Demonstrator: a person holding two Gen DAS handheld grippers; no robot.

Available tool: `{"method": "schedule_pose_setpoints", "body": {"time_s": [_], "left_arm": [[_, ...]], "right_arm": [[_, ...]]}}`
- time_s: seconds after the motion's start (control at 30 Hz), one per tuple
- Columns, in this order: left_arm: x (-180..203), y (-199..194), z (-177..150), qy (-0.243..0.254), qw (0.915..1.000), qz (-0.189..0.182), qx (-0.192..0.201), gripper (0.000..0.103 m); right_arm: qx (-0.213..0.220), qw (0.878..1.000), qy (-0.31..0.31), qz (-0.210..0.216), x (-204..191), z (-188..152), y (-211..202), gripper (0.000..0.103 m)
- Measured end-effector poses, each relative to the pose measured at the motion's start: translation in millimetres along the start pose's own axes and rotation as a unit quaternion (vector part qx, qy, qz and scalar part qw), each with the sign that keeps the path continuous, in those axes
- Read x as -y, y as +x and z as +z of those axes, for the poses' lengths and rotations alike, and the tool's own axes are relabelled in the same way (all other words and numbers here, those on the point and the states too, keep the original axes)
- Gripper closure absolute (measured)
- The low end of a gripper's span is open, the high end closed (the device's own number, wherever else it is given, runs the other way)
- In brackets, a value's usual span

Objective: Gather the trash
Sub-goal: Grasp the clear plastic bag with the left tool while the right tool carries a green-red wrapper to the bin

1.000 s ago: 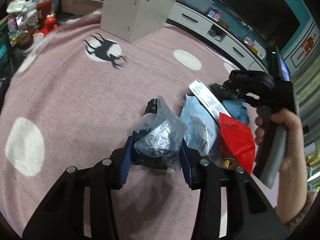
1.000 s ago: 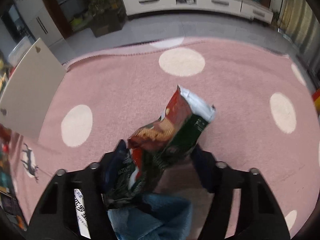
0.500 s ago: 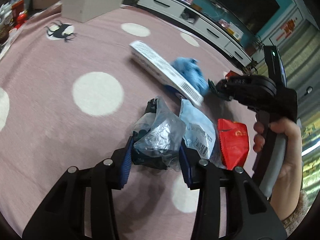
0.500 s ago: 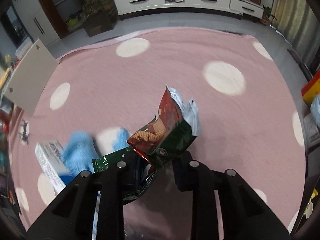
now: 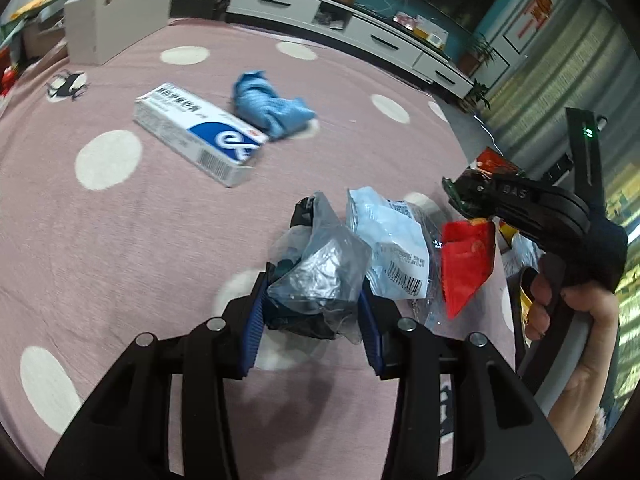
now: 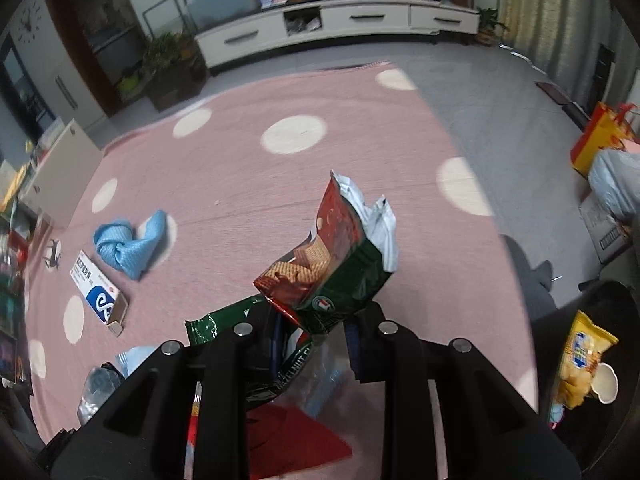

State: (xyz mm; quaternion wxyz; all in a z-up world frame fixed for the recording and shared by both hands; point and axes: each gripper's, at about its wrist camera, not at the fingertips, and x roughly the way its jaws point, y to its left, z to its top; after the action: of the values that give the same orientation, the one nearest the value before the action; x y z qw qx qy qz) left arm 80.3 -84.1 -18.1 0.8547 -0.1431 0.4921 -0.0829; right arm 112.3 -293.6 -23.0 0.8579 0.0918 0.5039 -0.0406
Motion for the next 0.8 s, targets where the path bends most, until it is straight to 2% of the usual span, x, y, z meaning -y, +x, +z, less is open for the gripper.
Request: {"method": "schedule_pose_setpoints", "body": {"time_s": [0.2, 0.43, 0.7, 0.8], "left_arm": [[33.4, -8.2, -2.6, 0.034, 0.9993, 0.002, 0.013, 0.060], [64.2, -24.6, -0.8, 0.060, 0.9975, -0.008, 0.037, 0.060], [106.4, -31.9, -2.8, 0.091, 0.9942, -0.033, 0.046, 0.060], [120.5, -28.4, -4.8, 0.101, 0.9931, -0.040, 0.043, 0.060]], "right_arm": [[0.046, 0.999, 0.029, 0.002, 40.4, -20.3, -38.5, 0.076], [0.077, 0.995, 0.063, 0.008, 74.4, -34.7, -64.7, 0.076], [0.111, 0.991, 0.080, -0.008, 95.5, -40.6, -88.2, 0.076], [0.123, 0.988, 0.091, 0.002, 105.5, -43.8, -98.0, 0.076]]}}
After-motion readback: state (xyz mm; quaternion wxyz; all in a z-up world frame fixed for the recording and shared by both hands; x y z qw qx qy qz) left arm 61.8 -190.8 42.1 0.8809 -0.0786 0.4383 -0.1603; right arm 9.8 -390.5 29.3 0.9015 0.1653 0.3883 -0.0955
